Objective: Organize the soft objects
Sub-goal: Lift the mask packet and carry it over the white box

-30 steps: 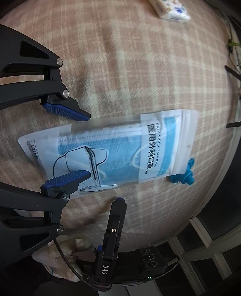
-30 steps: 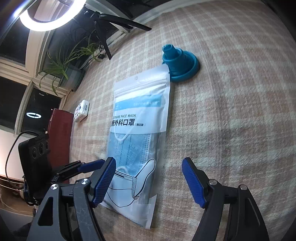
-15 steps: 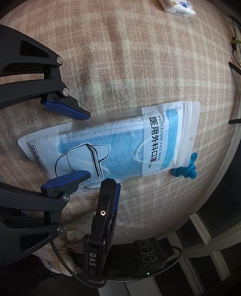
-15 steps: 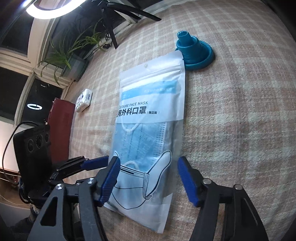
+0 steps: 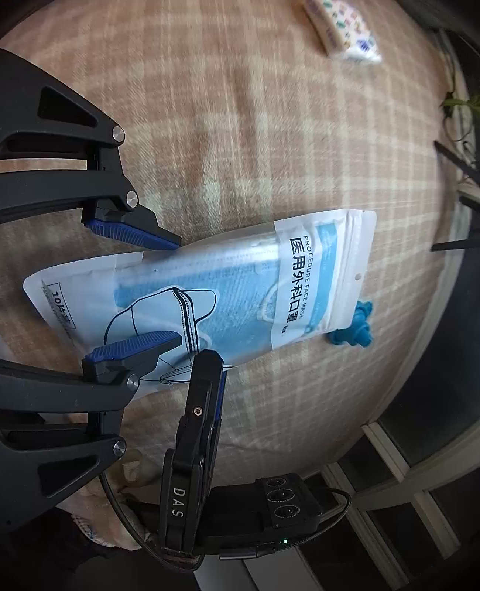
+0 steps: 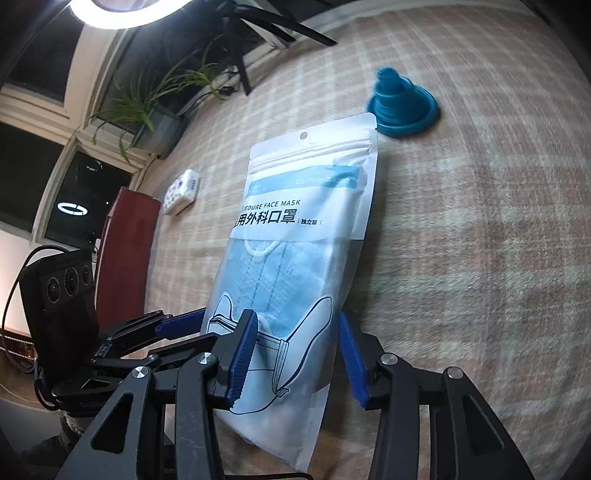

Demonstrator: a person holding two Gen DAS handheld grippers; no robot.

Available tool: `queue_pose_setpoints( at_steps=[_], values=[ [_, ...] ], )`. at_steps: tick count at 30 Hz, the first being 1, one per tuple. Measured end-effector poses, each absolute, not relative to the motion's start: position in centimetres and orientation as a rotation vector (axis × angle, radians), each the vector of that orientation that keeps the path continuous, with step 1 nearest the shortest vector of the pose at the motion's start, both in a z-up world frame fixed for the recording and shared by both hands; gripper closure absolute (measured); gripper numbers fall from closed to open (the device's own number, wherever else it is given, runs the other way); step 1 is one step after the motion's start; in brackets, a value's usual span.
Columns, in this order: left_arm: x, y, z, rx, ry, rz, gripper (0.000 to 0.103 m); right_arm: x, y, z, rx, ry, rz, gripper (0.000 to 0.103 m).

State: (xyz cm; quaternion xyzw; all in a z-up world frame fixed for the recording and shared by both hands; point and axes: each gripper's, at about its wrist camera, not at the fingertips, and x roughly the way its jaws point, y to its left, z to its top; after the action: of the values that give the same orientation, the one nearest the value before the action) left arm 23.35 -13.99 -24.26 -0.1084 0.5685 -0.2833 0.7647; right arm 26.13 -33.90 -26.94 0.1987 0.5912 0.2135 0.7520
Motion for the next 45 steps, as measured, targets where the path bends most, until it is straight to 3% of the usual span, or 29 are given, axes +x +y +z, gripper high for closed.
queue_pose_setpoints(
  at_steps=[25,45],
  values=[
    [18.0,2.6,-14.6,-0.365,0.935,-0.44,0.059,24.7,-19.6,-16.6,0.312,1.124,0.656,0.062],
    [16.3,20.0,-14.1,-0.441,0.869,-0.246,0.059,24.9,0.3,-14.8,0.198,1.096,0.842,0.062]
  ],
)
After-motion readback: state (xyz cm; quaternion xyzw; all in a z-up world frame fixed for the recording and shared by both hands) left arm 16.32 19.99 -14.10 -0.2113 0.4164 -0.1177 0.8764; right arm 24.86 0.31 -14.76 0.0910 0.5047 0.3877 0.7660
